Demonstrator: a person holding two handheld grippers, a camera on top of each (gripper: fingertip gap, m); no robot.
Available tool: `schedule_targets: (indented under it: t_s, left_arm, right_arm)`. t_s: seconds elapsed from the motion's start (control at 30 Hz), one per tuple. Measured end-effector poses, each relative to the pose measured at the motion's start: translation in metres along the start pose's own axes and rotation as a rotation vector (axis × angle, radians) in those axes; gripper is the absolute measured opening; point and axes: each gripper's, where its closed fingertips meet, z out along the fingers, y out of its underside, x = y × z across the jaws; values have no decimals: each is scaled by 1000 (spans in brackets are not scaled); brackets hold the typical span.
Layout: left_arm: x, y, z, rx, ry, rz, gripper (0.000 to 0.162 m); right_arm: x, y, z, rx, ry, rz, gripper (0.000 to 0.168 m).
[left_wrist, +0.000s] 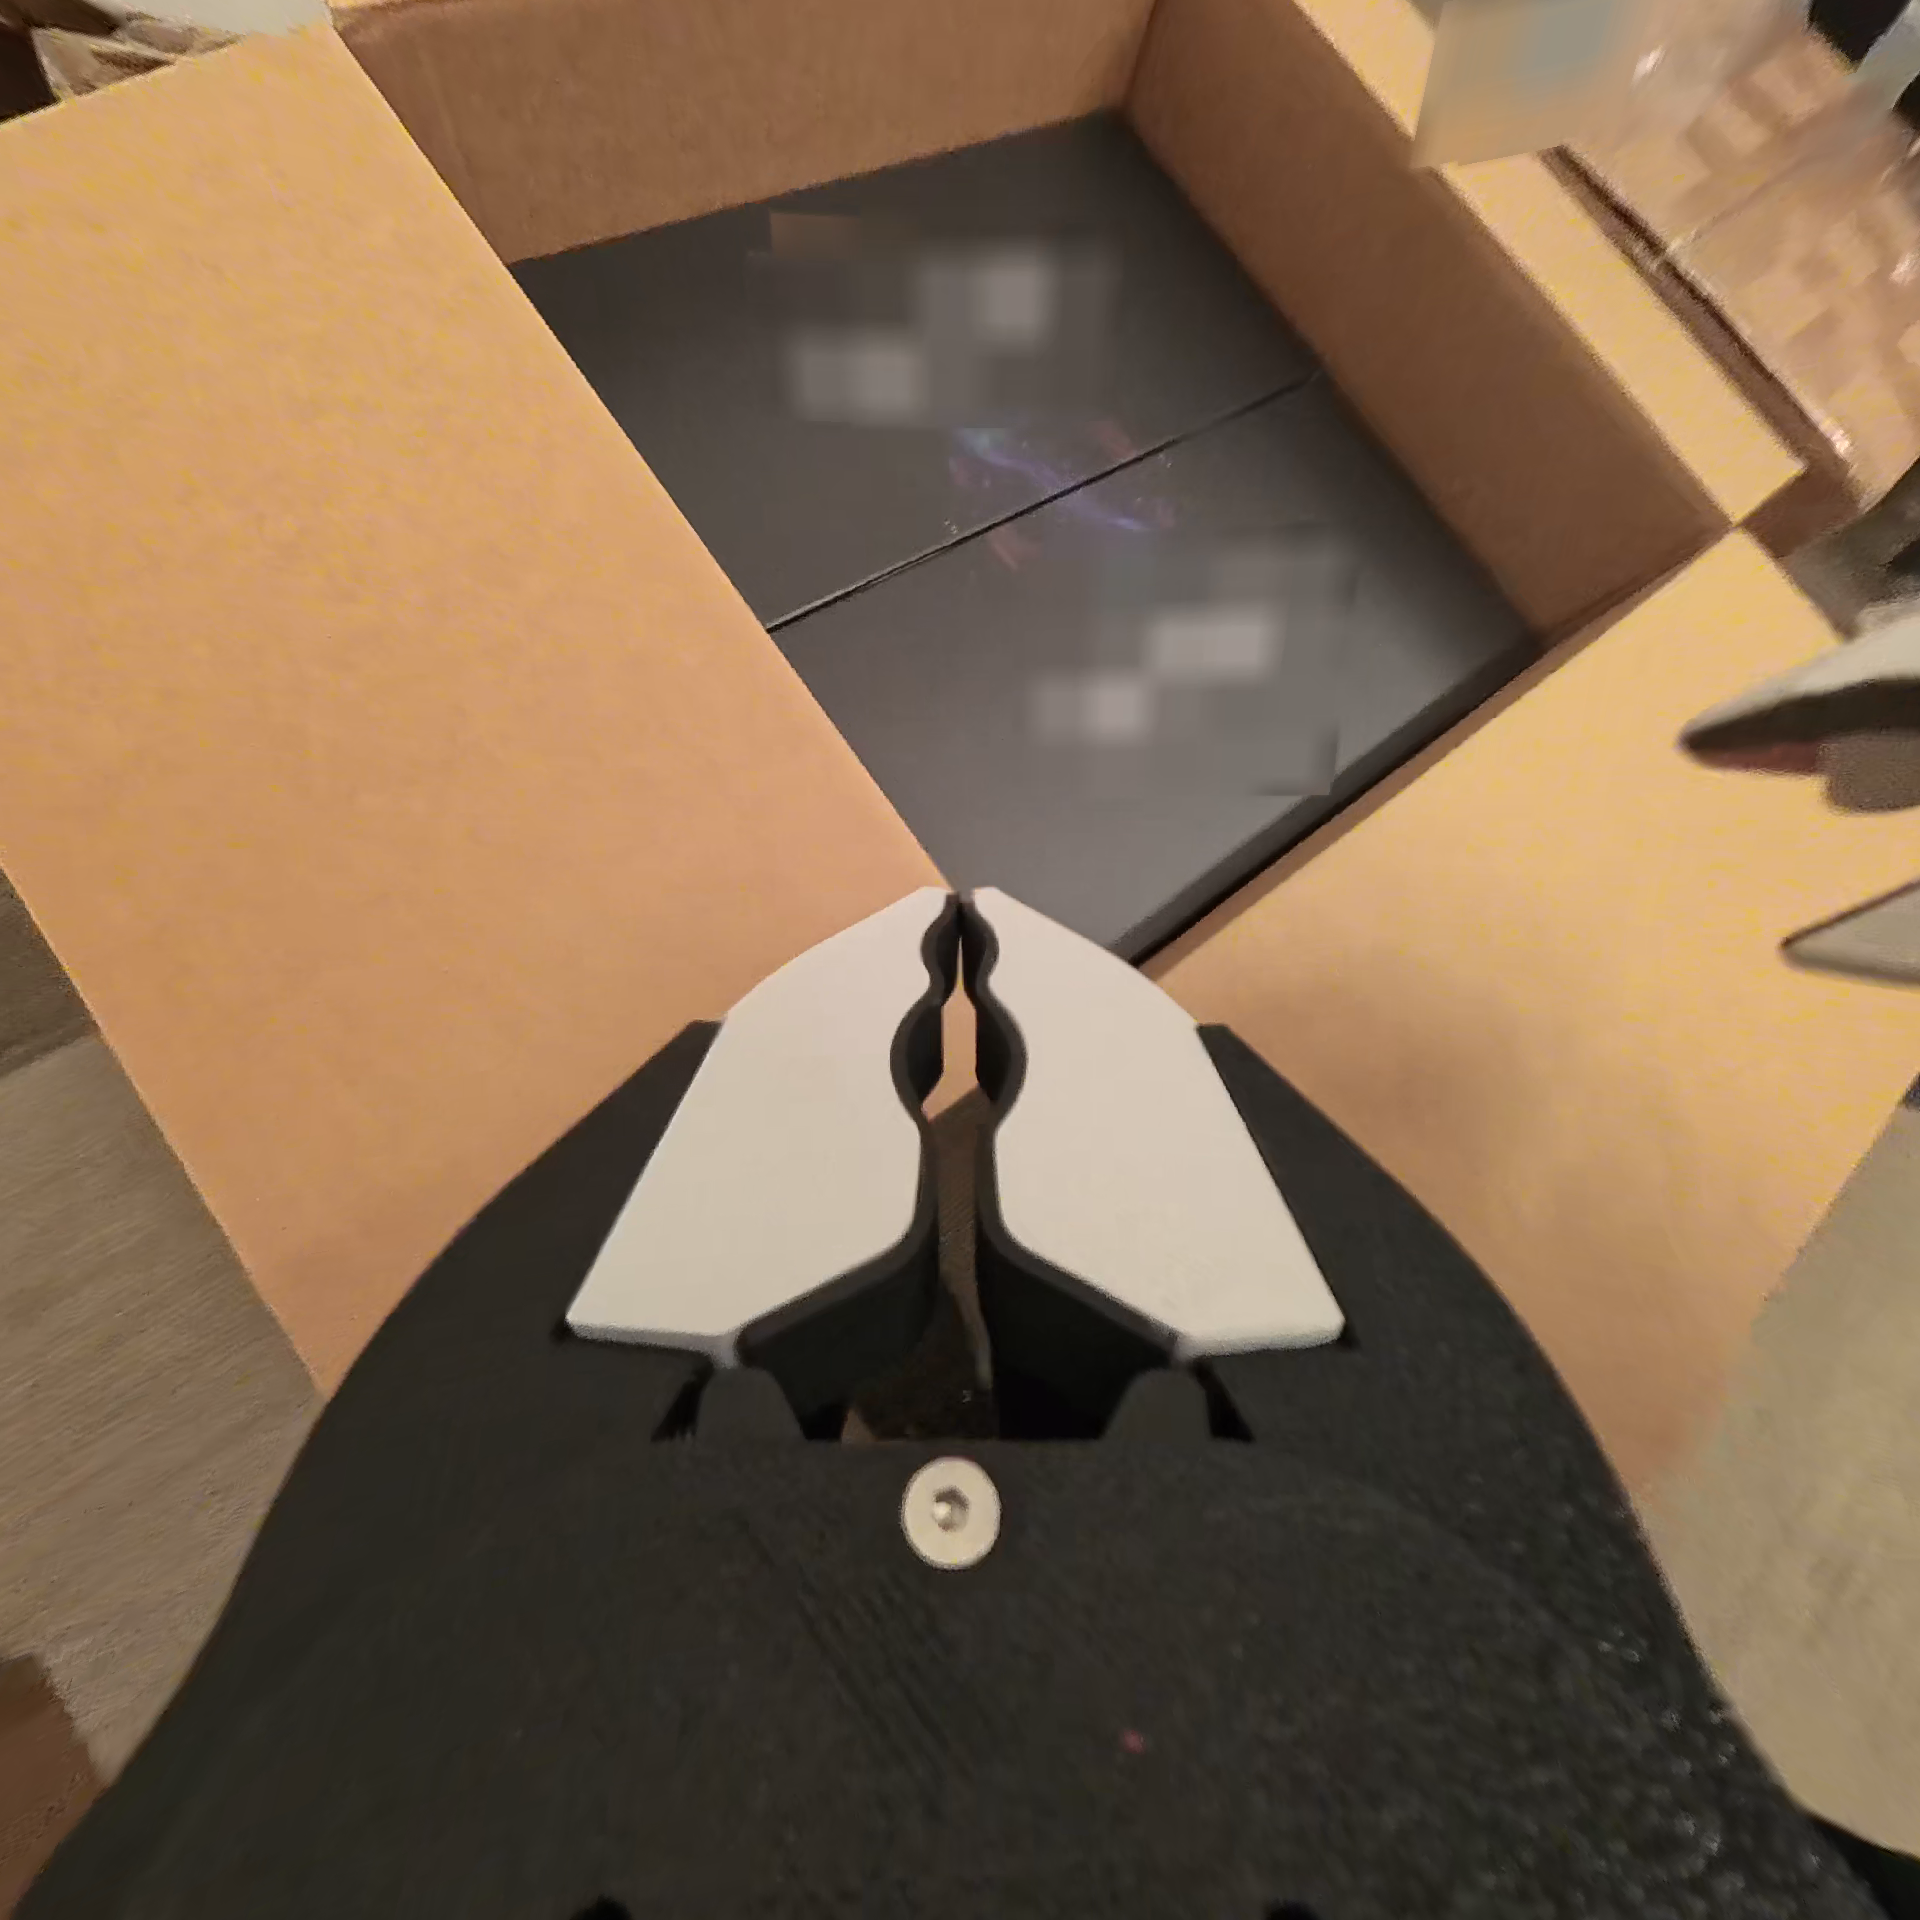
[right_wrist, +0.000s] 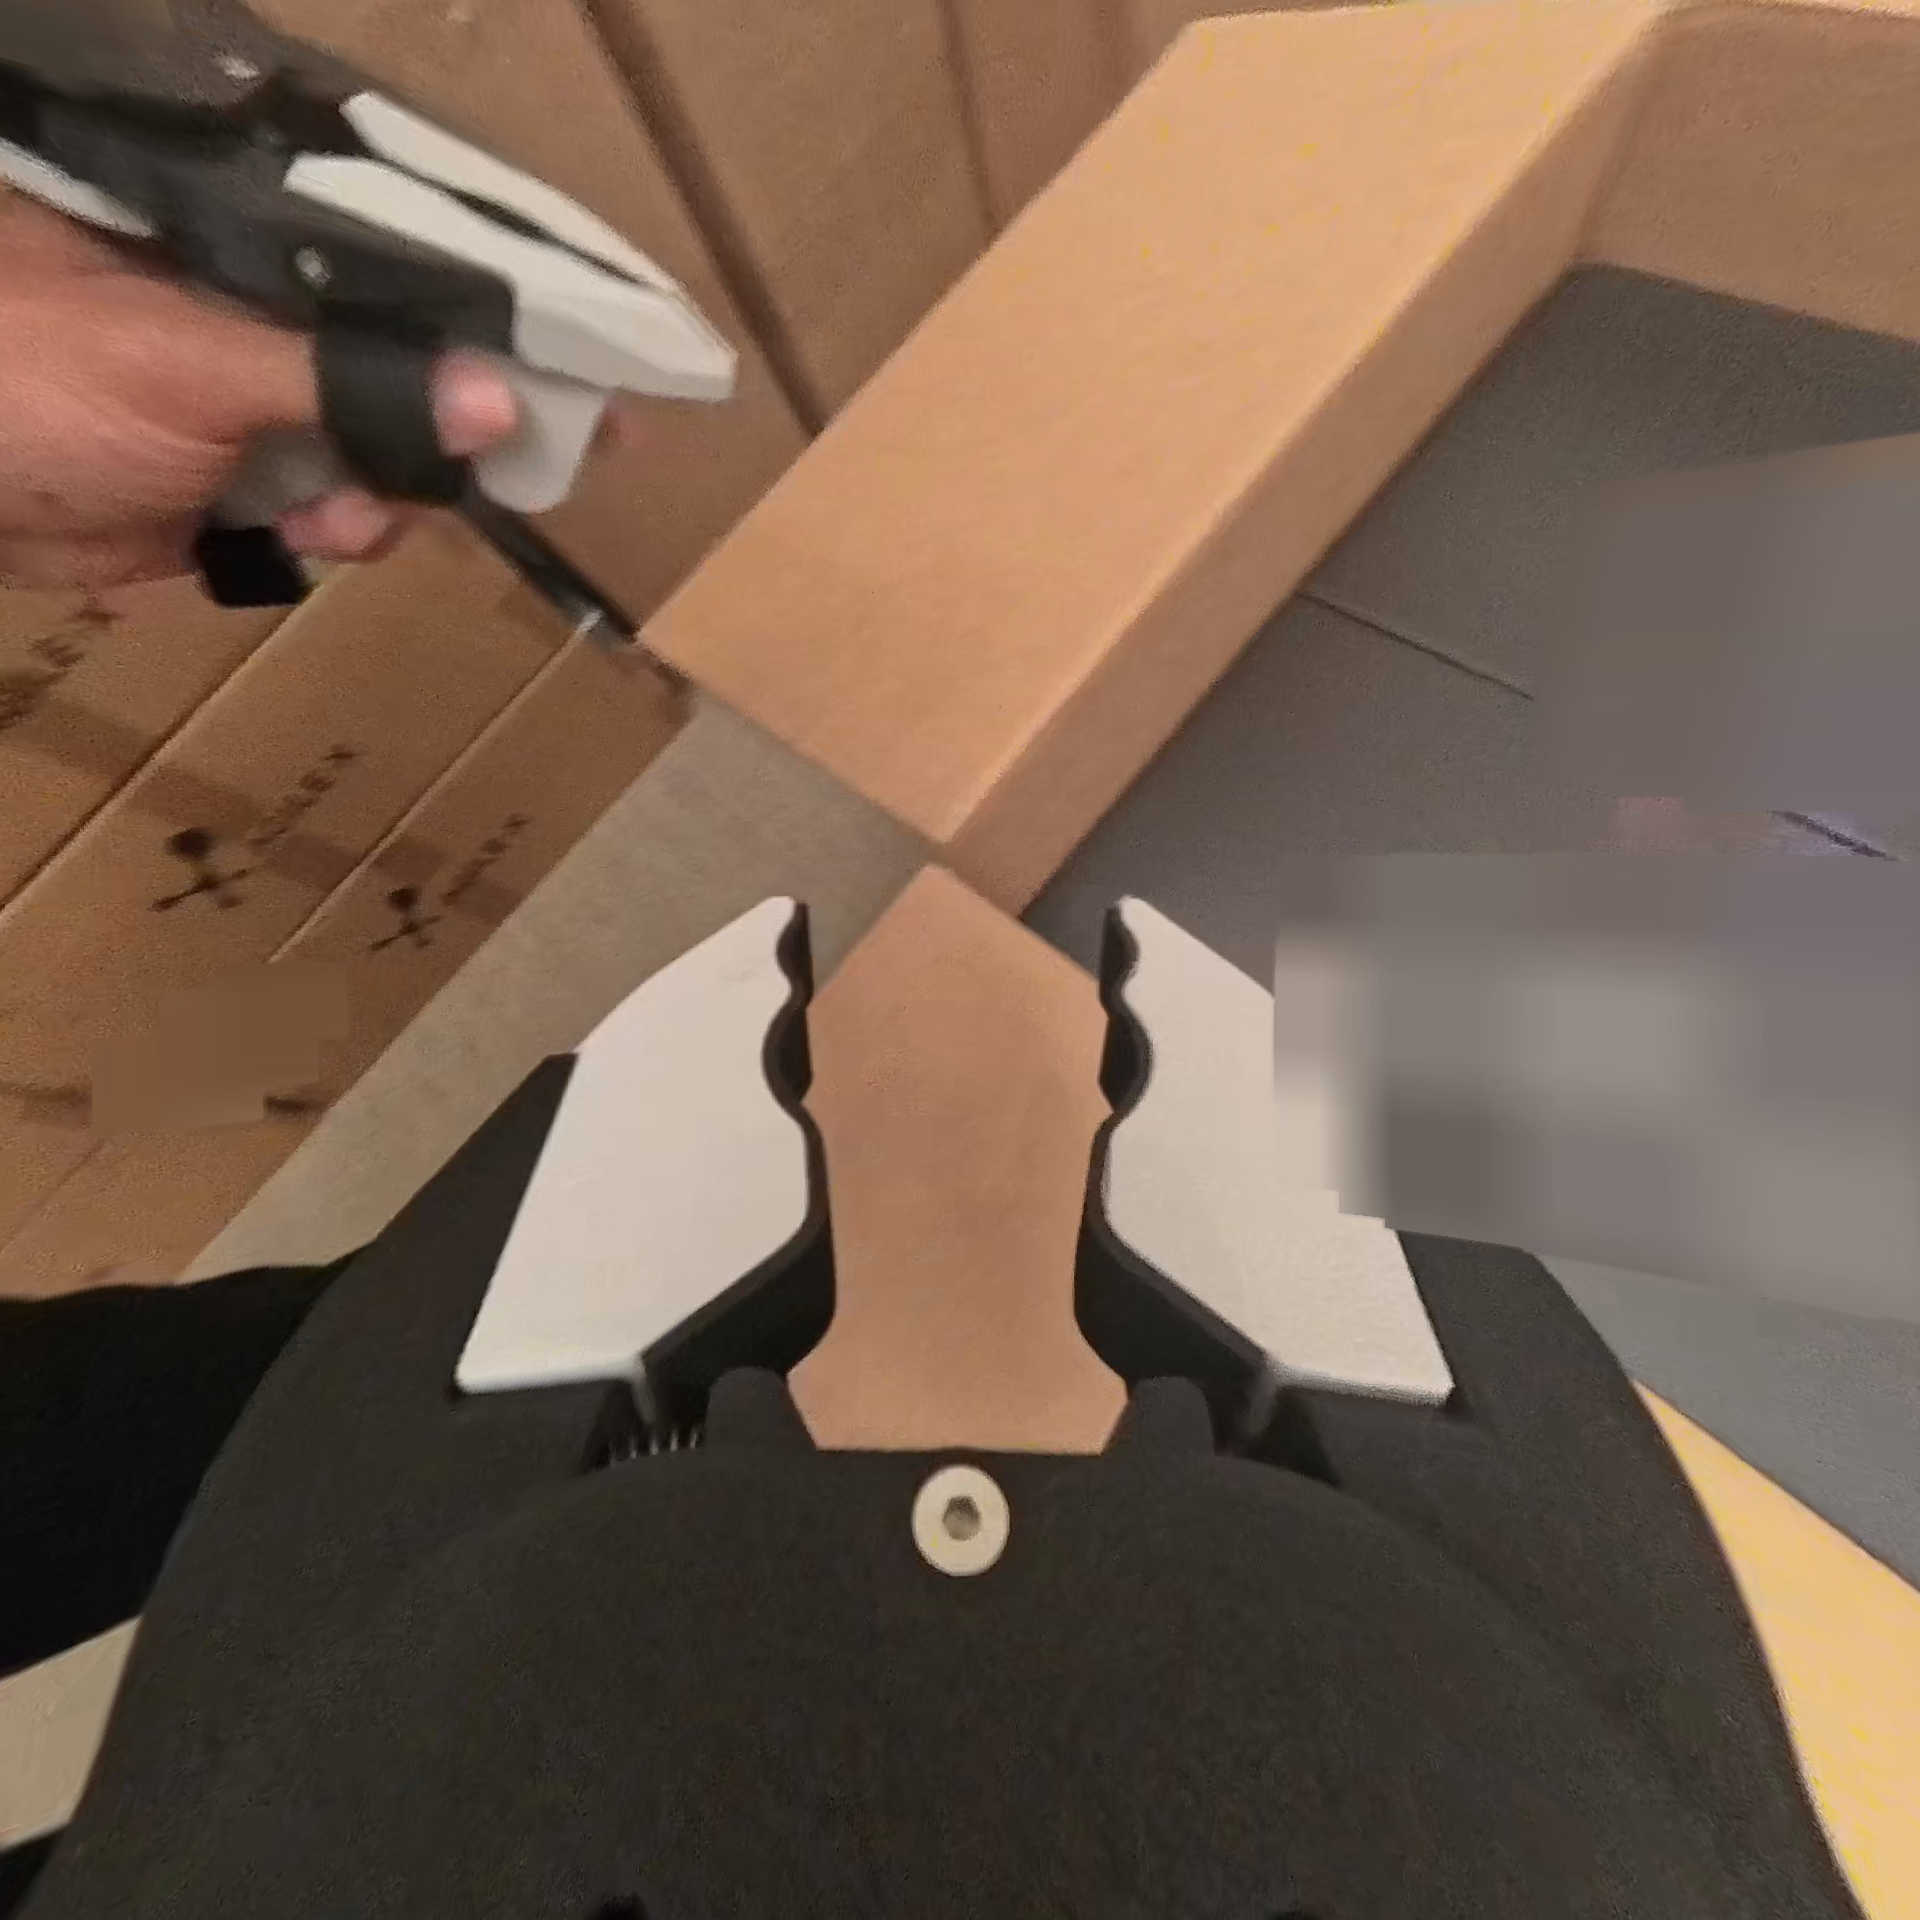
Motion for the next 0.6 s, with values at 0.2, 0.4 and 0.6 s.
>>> schedule_targets:
  t_s: [0.2,0.4,0.6]
  left_arm:
    - [25,39,4,-39,-4,-1,0]
    - [43,79,29,-59,113,88,0]
    - [41,88,36,-38,275,153,0]
  right_arm:
    - [-13,36,29,-81,-66,-119,60]
    - [-11,63,70,-120,-237,-258,62]
    - [16,92,116,-264,-281,-436,49]
